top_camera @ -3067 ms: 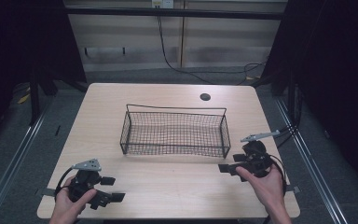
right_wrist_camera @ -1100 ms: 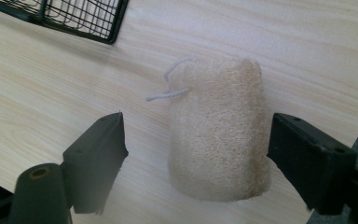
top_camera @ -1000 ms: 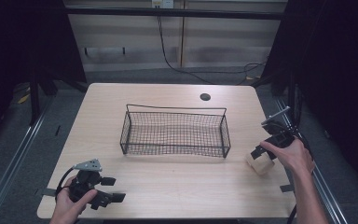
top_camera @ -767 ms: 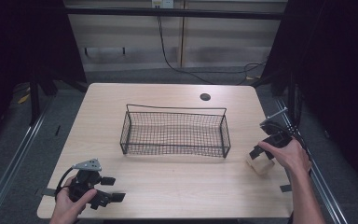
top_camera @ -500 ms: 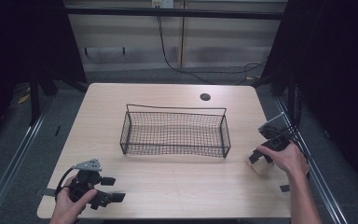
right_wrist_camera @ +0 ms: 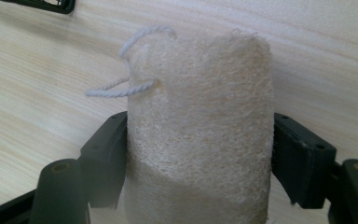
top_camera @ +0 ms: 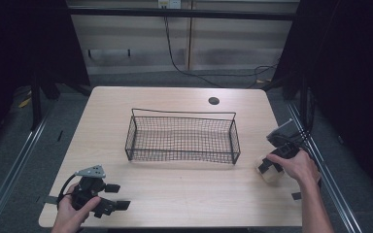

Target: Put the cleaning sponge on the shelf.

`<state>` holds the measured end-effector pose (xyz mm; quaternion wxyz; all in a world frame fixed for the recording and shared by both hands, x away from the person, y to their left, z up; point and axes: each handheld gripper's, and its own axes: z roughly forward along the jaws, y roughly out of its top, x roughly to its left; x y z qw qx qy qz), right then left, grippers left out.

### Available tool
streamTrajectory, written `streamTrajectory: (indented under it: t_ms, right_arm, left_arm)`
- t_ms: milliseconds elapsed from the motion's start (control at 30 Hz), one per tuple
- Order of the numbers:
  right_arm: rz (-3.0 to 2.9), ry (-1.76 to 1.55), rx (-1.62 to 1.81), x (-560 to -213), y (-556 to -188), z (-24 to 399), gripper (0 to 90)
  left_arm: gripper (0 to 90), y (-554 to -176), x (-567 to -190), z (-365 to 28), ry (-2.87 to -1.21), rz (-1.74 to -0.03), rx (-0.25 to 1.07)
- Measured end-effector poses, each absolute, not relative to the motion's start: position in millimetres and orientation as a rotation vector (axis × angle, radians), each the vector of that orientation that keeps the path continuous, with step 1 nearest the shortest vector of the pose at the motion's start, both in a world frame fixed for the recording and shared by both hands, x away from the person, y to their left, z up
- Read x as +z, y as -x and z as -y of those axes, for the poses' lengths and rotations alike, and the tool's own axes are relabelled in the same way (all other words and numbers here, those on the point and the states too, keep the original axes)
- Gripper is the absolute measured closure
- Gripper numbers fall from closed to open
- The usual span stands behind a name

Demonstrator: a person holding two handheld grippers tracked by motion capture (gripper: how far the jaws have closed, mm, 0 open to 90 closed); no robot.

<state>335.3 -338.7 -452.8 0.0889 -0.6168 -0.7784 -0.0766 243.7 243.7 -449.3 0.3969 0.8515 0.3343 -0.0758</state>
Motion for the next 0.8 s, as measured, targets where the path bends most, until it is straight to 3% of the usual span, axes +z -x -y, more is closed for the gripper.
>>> streamTrajectory:
  t_ms: [800]
  right_arm:
    - [2.295, 1.781, -0.329, -428.1, -324.0, 337.1, 27.2]
  left_arm:
    - [18.9, -243.3, -448.6, -243.9, -2.159, -0.845, -0.191]
